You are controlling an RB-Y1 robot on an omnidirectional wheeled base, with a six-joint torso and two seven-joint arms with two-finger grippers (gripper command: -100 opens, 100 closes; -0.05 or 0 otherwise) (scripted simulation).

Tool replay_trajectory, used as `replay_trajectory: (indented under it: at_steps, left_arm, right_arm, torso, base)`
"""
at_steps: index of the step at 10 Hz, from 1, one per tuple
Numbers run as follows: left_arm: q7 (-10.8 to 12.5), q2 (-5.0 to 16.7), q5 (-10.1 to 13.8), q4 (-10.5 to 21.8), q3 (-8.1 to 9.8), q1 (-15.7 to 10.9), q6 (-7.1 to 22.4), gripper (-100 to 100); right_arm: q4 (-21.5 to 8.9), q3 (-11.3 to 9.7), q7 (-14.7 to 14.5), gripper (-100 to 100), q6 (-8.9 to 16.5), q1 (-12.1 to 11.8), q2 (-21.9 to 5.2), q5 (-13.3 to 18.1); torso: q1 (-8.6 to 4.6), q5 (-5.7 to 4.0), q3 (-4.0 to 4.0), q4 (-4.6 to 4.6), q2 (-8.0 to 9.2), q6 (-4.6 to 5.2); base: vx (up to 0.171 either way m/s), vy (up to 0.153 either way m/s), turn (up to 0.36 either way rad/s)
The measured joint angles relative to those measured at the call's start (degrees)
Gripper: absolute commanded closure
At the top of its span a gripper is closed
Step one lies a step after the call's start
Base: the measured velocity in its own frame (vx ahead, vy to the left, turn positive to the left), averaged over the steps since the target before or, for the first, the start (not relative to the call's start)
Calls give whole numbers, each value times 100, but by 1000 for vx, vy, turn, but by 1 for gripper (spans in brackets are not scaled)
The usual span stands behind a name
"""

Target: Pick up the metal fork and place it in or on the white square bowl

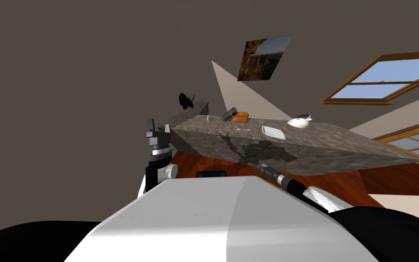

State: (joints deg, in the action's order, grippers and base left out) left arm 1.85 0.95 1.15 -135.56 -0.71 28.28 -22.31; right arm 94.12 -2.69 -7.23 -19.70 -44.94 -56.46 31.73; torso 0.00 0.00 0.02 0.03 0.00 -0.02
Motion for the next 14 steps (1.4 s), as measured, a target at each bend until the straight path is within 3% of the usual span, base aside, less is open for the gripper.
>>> replay_trajectory:
  at_steps: [4, 8, 14]
  left_arm:
    - [0, 0, 0, 0, 0, 0, 0, 0]
    - [0, 0, 0, 0, 1, 1, 0, 0]
    - [0, 1, 0, 0, 1, 2, 0, 0]
  right_arm:
    - [-289, -96, 1, -100, -55, -90, -752, 257]
    - [-753, -210, -99, -100, -271, -70, -1304, 502]
    - [-1569, -560, -111, -100, -632, 244, -2104, 796]
  torso:
    - [-2, 0, -9, -3, -15, -1]
    - [-6, -1, -13, -5, -23, 1]
    - [-8, -2, -22, -8, -37, 1]
  base:
    - [17, 23, 165]
    - [38, 15, 157]
    - [64, 9, 163]
